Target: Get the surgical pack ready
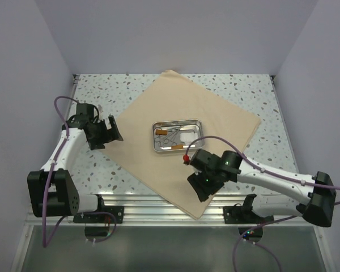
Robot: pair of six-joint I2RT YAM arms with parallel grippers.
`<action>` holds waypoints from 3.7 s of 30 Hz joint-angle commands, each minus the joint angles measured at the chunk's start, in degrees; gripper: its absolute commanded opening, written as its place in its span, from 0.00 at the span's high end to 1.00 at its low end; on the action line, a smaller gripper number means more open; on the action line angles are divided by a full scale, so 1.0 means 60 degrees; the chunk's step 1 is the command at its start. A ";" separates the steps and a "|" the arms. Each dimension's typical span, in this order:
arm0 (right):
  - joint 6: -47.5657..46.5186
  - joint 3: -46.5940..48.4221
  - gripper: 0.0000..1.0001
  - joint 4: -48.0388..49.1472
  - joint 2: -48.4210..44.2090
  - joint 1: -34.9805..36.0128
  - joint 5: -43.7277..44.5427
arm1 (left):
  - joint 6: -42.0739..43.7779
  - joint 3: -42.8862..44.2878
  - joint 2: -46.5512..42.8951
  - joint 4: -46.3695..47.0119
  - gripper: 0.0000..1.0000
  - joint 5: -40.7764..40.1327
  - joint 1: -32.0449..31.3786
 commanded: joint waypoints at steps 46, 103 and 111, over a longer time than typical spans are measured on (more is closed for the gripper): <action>0.2619 -0.2122 0.64 0.3556 0.2047 0.4477 0.1667 | -0.0388 -0.0912 -0.1348 -0.0031 0.02 -0.0110 0.0042; -0.2303 1.3567 1.00 0.2208 1.0791 -0.3886 0.2941 | -0.2423 0.3833 0.3384 -0.1540 0.01 -0.4945 0.0114; -0.2069 1.3670 1.00 0.2267 1.1378 -0.4224 0.3058 | -0.2263 0.3907 0.3369 -0.1569 0.00 -0.4827 0.0188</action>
